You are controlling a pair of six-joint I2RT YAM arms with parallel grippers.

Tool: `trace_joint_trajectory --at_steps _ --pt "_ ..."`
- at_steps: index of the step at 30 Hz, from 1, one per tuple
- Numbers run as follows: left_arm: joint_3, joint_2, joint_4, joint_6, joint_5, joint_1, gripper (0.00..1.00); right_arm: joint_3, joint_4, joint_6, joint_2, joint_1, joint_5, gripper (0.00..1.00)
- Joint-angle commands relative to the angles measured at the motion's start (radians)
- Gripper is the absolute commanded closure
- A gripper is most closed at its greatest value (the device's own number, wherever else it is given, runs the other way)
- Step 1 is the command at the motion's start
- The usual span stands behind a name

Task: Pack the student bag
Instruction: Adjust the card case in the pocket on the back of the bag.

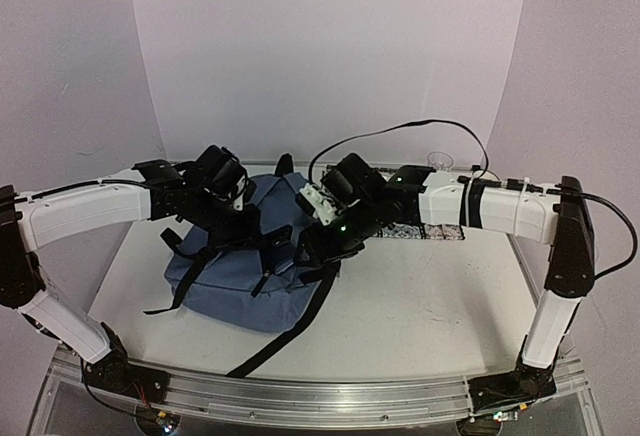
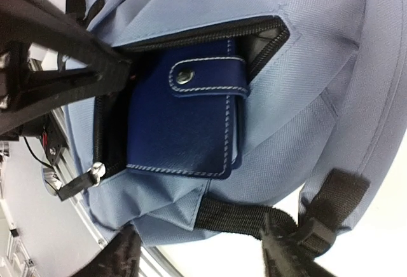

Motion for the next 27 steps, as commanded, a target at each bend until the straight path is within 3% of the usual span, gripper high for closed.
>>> trace_joint_trajectory --at_steps 1,6,12,20,27 --pt "-0.004 -0.054 0.076 -0.013 0.017 -0.003 1.0 -0.039 0.113 0.027 0.008 0.0 -0.045 0.51" --pt "-0.011 -0.063 0.084 -0.017 0.028 -0.003 1.0 -0.043 0.227 0.009 0.058 0.0 -0.04 0.67" --pt "-0.005 -0.065 0.107 -0.028 0.046 -0.004 1.0 -0.012 0.339 0.007 0.126 0.019 -0.154 0.76" --pt "-0.004 -0.055 0.18 -0.061 0.095 -0.005 1.0 0.085 0.429 0.016 0.216 0.07 -0.223 0.79" --pt "-0.029 -0.053 0.198 -0.072 0.095 -0.005 1.0 -0.047 0.406 -0.061 0.053 0.043 -0.086 0.74"
